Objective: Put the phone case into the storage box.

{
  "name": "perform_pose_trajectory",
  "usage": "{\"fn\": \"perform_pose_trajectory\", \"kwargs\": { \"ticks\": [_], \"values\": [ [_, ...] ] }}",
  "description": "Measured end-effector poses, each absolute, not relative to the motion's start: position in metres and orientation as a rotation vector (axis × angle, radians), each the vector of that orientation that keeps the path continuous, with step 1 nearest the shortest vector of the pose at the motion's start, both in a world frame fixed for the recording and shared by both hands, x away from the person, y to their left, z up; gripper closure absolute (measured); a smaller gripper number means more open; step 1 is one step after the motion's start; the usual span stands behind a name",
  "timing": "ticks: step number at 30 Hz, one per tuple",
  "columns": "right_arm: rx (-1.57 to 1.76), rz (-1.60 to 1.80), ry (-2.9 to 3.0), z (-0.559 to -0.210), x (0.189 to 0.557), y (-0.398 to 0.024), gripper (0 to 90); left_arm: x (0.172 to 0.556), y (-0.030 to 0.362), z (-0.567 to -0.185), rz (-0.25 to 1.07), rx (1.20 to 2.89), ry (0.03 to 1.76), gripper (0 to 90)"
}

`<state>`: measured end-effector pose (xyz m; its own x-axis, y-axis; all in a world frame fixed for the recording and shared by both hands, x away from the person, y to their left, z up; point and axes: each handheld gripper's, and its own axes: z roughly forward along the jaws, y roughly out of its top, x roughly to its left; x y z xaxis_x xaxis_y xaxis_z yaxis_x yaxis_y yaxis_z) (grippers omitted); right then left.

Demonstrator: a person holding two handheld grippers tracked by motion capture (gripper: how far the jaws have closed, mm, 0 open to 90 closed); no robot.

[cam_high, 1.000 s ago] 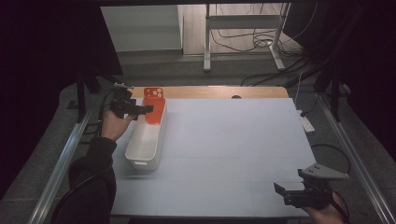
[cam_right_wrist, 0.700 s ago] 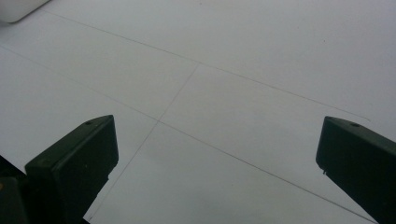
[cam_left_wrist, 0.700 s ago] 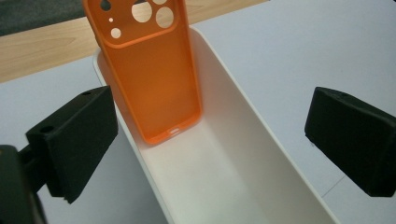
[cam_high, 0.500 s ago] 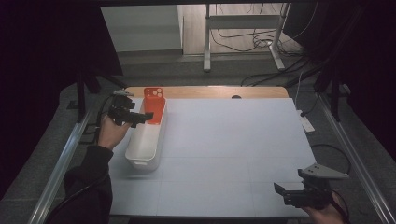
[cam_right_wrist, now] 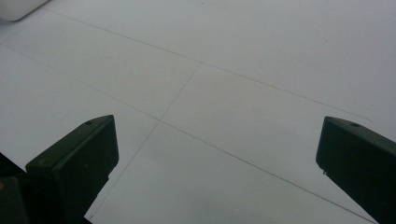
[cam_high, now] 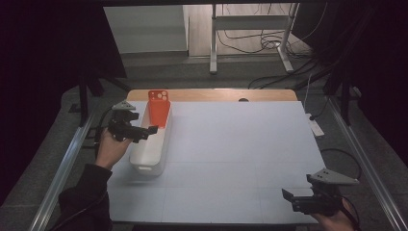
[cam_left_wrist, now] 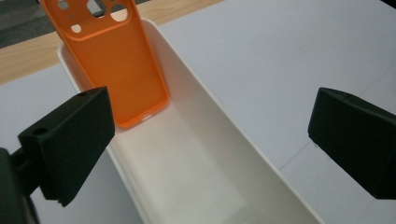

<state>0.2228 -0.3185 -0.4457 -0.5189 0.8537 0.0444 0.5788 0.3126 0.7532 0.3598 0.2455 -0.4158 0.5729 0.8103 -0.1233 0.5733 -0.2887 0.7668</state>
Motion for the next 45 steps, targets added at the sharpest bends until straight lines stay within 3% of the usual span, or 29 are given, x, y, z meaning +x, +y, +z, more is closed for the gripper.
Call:
{"fn": "perform_pose_trajectory", "kwargs": {
  "ticks": [23, 45],
  "values": [
    [1.275, 1.039, 2.221, -0.446, 0.223, -0.318, 0.0, 0.280, 0.250, -0.431, 0.408, 1.983, 1.056, 0.8],
    [1.272, 1.024, 2.222, -0.446, 0.222, -0.316, 0.0, 0.201, 0.267, -0.451, 0.463, 1.980, 1.120, 0.0]
  ]
}}
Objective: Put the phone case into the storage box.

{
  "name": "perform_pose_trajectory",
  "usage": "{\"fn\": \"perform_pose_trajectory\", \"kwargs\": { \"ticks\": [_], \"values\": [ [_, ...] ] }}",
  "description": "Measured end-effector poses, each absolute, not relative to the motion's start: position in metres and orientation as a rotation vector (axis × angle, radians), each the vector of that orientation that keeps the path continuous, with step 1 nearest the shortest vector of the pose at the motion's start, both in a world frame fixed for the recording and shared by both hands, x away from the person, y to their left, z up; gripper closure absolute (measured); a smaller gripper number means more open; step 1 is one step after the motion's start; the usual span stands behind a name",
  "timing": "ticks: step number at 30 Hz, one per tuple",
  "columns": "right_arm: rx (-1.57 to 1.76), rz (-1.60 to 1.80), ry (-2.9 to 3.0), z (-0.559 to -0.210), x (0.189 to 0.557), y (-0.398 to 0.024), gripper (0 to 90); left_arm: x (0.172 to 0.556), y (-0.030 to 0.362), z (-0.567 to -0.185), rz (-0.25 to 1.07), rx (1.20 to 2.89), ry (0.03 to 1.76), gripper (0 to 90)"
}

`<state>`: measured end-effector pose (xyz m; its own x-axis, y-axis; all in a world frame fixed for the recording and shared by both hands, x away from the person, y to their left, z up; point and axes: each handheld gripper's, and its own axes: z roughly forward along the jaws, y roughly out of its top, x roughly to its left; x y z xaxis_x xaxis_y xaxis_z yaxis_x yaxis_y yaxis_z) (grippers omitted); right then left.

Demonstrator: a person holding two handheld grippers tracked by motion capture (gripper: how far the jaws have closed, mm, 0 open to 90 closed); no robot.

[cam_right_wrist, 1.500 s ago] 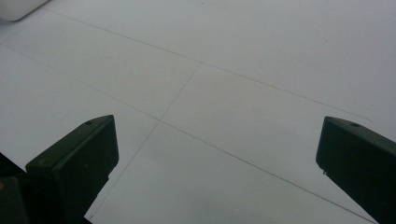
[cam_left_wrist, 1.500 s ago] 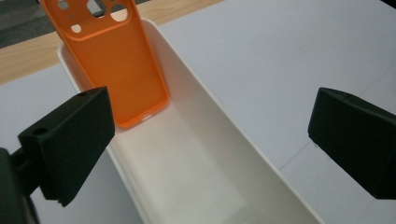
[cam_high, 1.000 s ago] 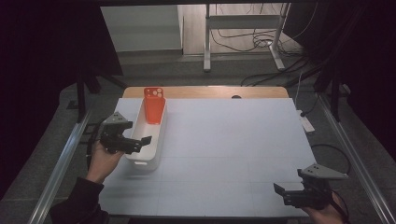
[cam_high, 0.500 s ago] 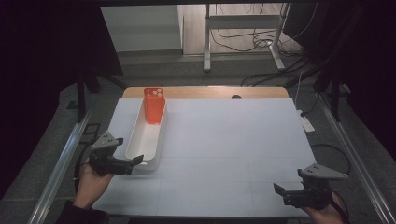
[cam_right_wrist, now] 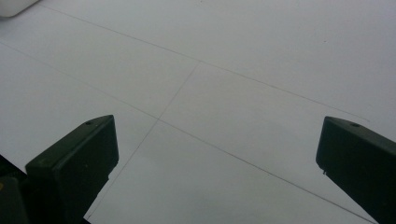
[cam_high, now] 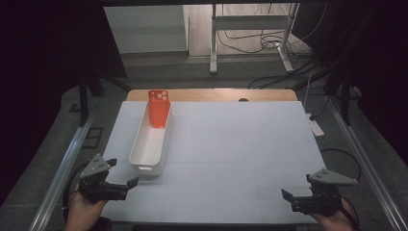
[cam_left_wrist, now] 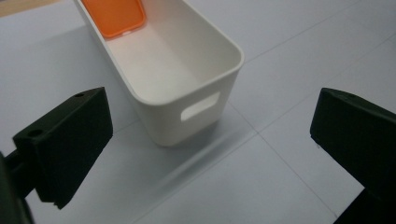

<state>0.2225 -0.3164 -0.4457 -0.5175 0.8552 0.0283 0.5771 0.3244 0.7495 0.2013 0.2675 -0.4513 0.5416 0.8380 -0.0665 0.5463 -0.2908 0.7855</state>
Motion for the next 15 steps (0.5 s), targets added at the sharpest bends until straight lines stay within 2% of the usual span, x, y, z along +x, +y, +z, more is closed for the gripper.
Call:
{"fn": "perform_pose_trajectory", "kwargs": {
  "ticks": [15],
  "values": [
    [1.271, 1.020, 2.225, -0.446, 0.223, -0.316, 0.0, 0.187, 0.271, -0.465, 0.463, 2.002, 1.121, 0.0]
  ]
}}
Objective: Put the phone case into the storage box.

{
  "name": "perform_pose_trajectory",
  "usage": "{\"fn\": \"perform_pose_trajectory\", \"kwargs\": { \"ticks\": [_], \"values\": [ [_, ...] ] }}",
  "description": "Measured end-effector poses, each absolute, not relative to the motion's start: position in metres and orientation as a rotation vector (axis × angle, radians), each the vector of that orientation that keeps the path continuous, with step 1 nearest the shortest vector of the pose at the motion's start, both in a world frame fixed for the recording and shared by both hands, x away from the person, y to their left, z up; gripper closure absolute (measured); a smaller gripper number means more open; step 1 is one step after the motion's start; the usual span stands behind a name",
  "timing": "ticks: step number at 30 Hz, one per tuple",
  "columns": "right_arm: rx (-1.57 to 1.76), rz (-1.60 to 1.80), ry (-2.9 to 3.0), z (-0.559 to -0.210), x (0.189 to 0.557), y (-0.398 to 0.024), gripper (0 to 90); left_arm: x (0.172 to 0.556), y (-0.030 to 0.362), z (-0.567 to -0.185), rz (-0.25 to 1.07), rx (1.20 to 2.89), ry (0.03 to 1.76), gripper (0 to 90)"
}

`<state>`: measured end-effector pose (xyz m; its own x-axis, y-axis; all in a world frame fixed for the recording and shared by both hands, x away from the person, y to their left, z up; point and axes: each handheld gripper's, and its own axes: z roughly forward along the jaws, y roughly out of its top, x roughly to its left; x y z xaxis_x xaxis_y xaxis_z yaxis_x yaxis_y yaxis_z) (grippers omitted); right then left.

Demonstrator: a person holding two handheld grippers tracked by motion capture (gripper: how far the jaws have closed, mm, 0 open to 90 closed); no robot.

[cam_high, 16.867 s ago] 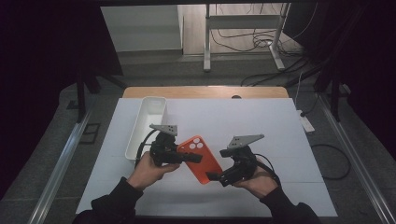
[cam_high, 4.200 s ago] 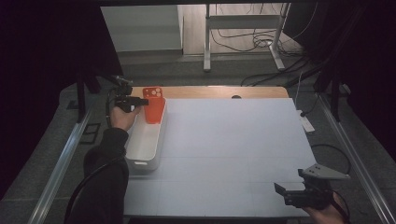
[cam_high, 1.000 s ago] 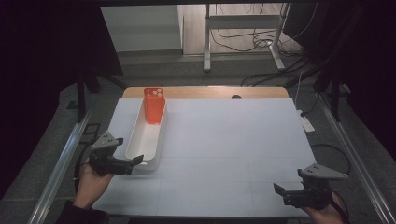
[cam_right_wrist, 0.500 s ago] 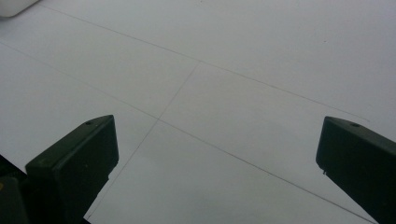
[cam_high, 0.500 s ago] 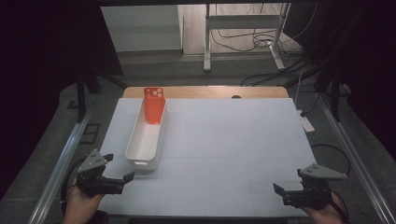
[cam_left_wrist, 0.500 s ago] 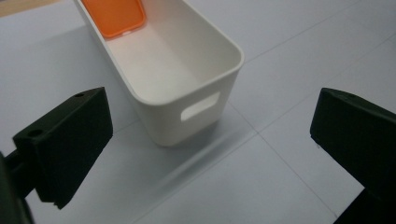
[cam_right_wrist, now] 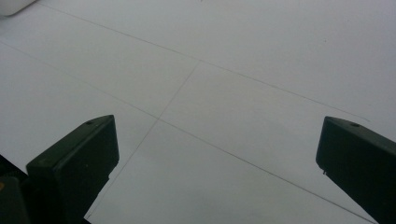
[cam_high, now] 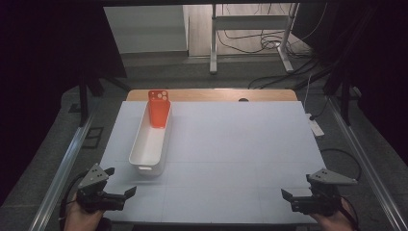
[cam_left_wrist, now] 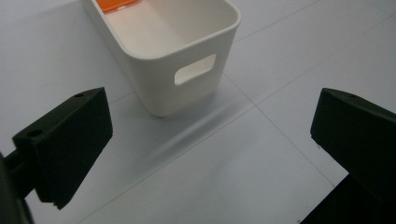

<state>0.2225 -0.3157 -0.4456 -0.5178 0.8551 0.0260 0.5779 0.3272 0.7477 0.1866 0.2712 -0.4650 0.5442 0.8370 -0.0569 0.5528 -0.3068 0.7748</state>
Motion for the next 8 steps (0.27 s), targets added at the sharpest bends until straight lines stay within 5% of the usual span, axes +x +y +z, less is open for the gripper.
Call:
{"fn": "perform_pose_trajectory", "kwargs": {
  "ticks": [8],
  "values": [
    [1.266, 1.015, 2.227, -0.4461, 0.2227, -0.3152, 0.0, 0.1871, 0.2682, -0.4654, 0.472, 2.027, 1.114, 0.0]
  ]
}}
